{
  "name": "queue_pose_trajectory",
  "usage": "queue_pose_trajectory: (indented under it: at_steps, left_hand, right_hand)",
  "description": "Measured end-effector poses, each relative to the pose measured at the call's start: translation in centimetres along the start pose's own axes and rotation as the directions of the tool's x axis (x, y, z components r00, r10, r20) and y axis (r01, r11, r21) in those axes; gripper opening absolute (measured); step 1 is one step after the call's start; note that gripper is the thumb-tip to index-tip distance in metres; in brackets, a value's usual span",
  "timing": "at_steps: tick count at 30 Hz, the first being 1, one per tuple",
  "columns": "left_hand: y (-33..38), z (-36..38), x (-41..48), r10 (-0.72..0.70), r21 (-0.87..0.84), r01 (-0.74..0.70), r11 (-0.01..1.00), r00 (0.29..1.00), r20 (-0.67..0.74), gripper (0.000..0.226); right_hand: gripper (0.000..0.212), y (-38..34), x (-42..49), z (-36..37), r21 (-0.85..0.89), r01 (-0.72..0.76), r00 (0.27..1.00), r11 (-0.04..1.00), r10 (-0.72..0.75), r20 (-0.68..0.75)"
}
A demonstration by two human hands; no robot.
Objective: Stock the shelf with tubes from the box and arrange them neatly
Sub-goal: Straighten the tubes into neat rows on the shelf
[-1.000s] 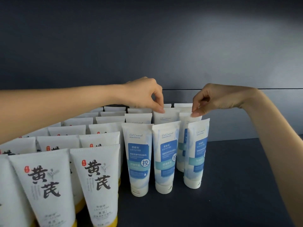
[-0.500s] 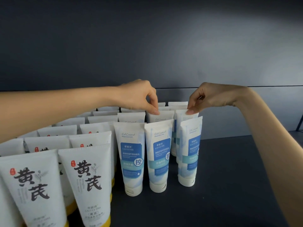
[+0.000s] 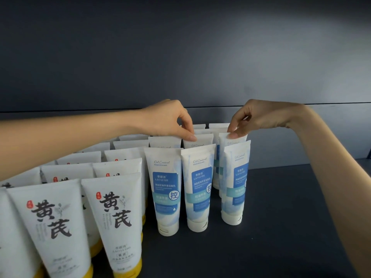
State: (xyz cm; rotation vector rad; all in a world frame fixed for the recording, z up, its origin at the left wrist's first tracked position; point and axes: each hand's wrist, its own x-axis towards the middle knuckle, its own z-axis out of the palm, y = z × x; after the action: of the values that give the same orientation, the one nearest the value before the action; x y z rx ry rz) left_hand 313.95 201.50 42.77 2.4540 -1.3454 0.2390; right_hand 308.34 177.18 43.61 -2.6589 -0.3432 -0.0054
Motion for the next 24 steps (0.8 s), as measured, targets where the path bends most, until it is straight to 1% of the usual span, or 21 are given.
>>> queue_pose_trajectory:
  at_steps: [2, 5, 7, 8, 10, 12, 14, 17, 19, 22, 24]
  left_hand:
    - [0.1, -0.4, -0.2, -0.003, 0.002, 0.003, 1.000, 1.000, -0.017, 0.010]
    - [0.2, -1.8, -0.9, 0.006, 0.030, -0.003, 1.000, 0.997, -0.080, 0.017]
    - [0.5, -2.8, -1.8, 0.032, 0.014, -0.030, 0.999, 0.992, -0.118, 0.015]
    - [0.7, -3.2, -2.3, 0.048, -0.008, -0.049, 0.999, 0.991, -0.125, 0.017]
    - [1.0, -3.9, -3.5, 0.079, -0.054, -0.084, 0.995, 0.992, -0.096, 0.026]
    - [1.0, -4.4, -4.6, 0.075, -0.061, -0.075, 0.995, 0.997, -0.013, 0.035]
    - [0.7, -4.6, -5.5, 0.040, -0.009, -0.040, 0.999, 0.996, 0.079, 0.039]
    - [0.0, -4.5, -6.5, -0.015, 0.059, 0.006, 0.998, 0.990, 0.144, 0.037]
    - [-0.3, -4.2, -6.9, -0.030, 0.079, 0.017, 0.997, 0.987, 0.159, 0.030]
    - [-0.5, -4.2, -7.2, -0.033, 0.078, 0.021, 0.997, 0.987, 0.158, 0.024]
    - [-0.6, -4.2, -7.3, -0.025, 0.075, 0.016, 0.997, 0.991, 0.133, 0.020]
  right_hand:
    - [0.036, -0.5, -0.2, -0.1, 0.025, 0.045, 0.998, 0.999, -0.044, -0.038]
    - [0.033, -1.9, -0.5, -0.4, 0.067, 0.136, 0.982, 0.988, -0.126, -0.140]
    - [0.031, -3.4, -0.9, -0.4, 0.073, 0.216, 0.966, 0.974, -0.202, -0.162]
    - [0.034, -4.1, -1.2, -0.3, 0.075, 0.255, 0.959, 0.964, -0.242, -0.146]
    - [0.038, -5.7, -1.6, 0.2, 0.079, 0.297, 0.954, 0.952, -0.292, -0.067]
    - [0.037, -7.0, -1.7, 0.8, 0.067, 0.305, 0.952, 0.950, -0.307, 0.017]
    - [0.031, -7.8, -1.4, 1.4, 0.036, 0.296, 0.952, 0.955, -0.298, 0.067]
    - [0.024, -8.6, -1.1, 2.4, -0.045, 0.278, 0.954, 0.959, -0.271, 0.128]
    - [0.024, -8.8, -1.1, 2.8, -0.074, 0.263, 0.957, 0.962, -0.250, 0.145]
    - [0.028, -8.5, -1.0, 2.8, -0.106, 0.243, 0.964, 0.964, -0.228, 0.137]
    - [0.029, -8.2, -1.1, 2.7, -0.113, 0.232, 0.967, 0.966, -0.216, 0.137]
